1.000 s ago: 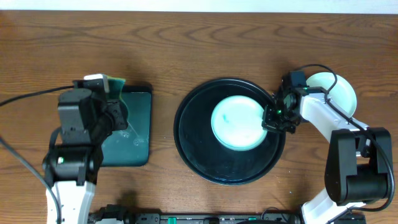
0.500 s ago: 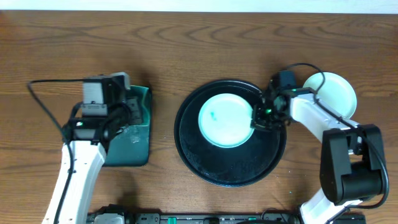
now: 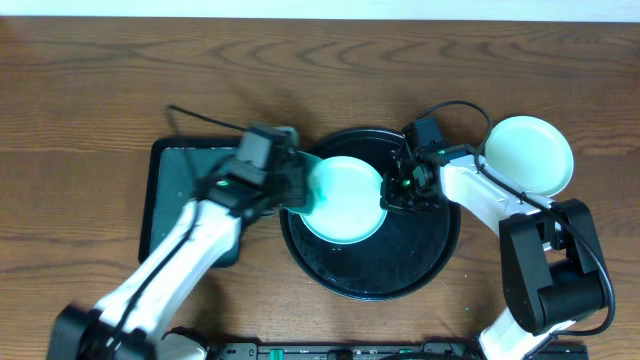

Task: Clean dirty plates on tray and stack at the side
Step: 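Carry the sponge with the left gripper onto the green plate, then scrub the green plate with the sponge while right gripper holds rim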

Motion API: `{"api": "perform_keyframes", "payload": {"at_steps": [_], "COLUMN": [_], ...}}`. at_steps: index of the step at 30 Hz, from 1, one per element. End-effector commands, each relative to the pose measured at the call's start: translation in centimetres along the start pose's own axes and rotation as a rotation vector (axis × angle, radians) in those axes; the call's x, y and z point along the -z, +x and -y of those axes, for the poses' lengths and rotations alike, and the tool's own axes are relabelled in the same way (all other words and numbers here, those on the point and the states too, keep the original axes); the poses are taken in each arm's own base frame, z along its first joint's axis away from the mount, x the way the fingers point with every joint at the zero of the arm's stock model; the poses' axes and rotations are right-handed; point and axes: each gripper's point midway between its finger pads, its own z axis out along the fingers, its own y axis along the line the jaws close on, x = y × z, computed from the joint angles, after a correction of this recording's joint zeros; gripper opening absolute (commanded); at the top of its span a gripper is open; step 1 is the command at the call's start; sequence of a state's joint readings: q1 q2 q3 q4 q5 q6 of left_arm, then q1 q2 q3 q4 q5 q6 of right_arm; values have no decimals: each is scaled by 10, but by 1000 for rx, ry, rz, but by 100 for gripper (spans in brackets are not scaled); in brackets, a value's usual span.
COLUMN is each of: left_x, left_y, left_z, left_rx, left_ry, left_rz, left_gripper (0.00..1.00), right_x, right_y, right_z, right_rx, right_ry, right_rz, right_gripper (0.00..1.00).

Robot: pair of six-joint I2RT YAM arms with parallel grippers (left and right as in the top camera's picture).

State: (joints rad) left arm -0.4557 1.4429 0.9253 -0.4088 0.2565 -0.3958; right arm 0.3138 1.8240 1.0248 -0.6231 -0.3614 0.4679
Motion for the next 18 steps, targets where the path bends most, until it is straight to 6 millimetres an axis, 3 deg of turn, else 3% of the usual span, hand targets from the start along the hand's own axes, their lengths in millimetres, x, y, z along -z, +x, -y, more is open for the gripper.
{"api": "perform_keyframes", "payload": {"at_steps": [1,5,8,10,15,18], "left_x": [-34,-69,-89,-98,-114,-117], "left_y": [16,37,57,71,83,82], "left_z": [5,-6,-19,-16,47,64], "left_rx": [90,178,343,459,505,499], "left_ry": [-23,-74,-131,-115,217,284], "left_rz": [-69,-155,-226,-292,-465,-474], "left_gripper": [7,7,7,8,7,7], "right_x": [-5,-5,-5,-5,-5,-5], "right_y": [5,6,6,6,4,5], "right_z": [-1,-1,-1,-1,2,2], "right_rx": [-9,-9,-8,-4,-1,-1], "right_ry": [4,5,4,5,21,21], "right_rz": [-16,-17,-17,-17,-8,-9], "right_gripper": [1,1,1,1,1,1]}}
